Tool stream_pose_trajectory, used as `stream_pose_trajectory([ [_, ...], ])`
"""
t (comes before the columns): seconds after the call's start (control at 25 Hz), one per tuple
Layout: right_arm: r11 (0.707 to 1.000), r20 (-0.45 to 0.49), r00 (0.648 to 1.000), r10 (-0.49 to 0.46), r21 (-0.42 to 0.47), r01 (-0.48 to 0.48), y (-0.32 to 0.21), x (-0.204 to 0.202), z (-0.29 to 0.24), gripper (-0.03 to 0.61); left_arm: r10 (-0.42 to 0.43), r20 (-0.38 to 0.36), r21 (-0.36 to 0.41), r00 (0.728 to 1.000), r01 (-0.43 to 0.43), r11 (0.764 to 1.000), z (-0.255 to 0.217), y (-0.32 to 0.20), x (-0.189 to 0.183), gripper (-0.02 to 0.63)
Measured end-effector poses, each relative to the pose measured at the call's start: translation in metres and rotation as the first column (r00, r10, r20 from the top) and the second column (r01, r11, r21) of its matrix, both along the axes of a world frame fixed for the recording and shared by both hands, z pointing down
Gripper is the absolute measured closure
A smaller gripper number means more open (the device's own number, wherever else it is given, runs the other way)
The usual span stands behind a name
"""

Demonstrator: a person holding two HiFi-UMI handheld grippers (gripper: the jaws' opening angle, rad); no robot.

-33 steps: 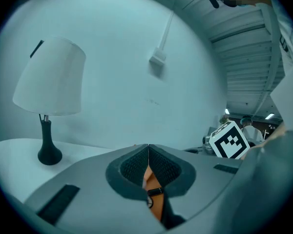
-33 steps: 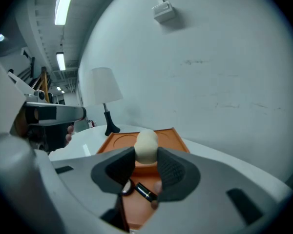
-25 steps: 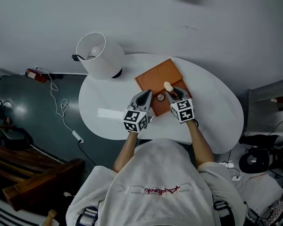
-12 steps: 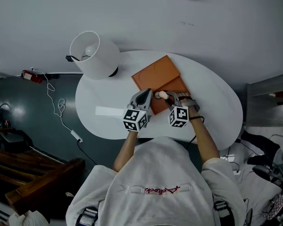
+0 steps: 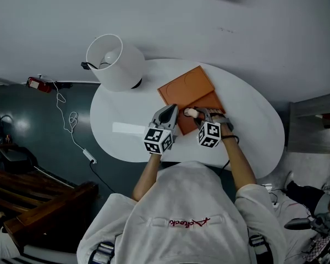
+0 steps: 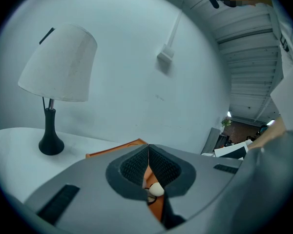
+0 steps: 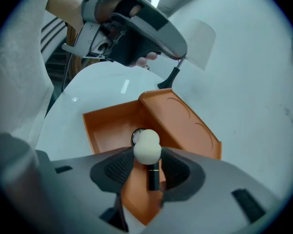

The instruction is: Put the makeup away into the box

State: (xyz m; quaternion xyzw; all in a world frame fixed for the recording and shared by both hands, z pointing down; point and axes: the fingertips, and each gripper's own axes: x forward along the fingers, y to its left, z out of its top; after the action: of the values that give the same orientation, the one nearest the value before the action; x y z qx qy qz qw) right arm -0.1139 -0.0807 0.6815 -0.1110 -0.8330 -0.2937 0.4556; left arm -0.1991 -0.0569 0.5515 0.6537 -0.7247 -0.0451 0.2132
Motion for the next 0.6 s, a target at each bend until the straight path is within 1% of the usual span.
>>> stream_pose_trajectory([
  [0.16,0.999,-0.007,1.0,0.014,-0.036,-0.014,0.001,0.0,0.001,0.367,0.002,-0.003,-0.002,1.0,-0.002,1.0,0.001,-0.001,-0.001,0.603],
  [0.24,0.999,0.004,0.999,0.032,-0.044,-0.031,0.0,0.0,-0.001,0.361,0.008,-0.003,-0.002,1.0,-0.008,1.0,0.001,-0.003,0.0,0.603],
  [0.52,0.996,0.053,0.996,0.078,-0.049,-0.075,-0.003,-0.004,-0.011,0.364,0.034,0.004,0.001,0.999,-0.034,0.999,-0.002,-0.008,0.005,0.603],
  [0.6,0.994,0.076,0.992,0.099,-0.045,-0.096,-0.006,-0.005,-0.014,0.375,0.041,0.008,0.004,0.999,-0.041,0.999,-0.003,-0.01,0.006,0.603],
])
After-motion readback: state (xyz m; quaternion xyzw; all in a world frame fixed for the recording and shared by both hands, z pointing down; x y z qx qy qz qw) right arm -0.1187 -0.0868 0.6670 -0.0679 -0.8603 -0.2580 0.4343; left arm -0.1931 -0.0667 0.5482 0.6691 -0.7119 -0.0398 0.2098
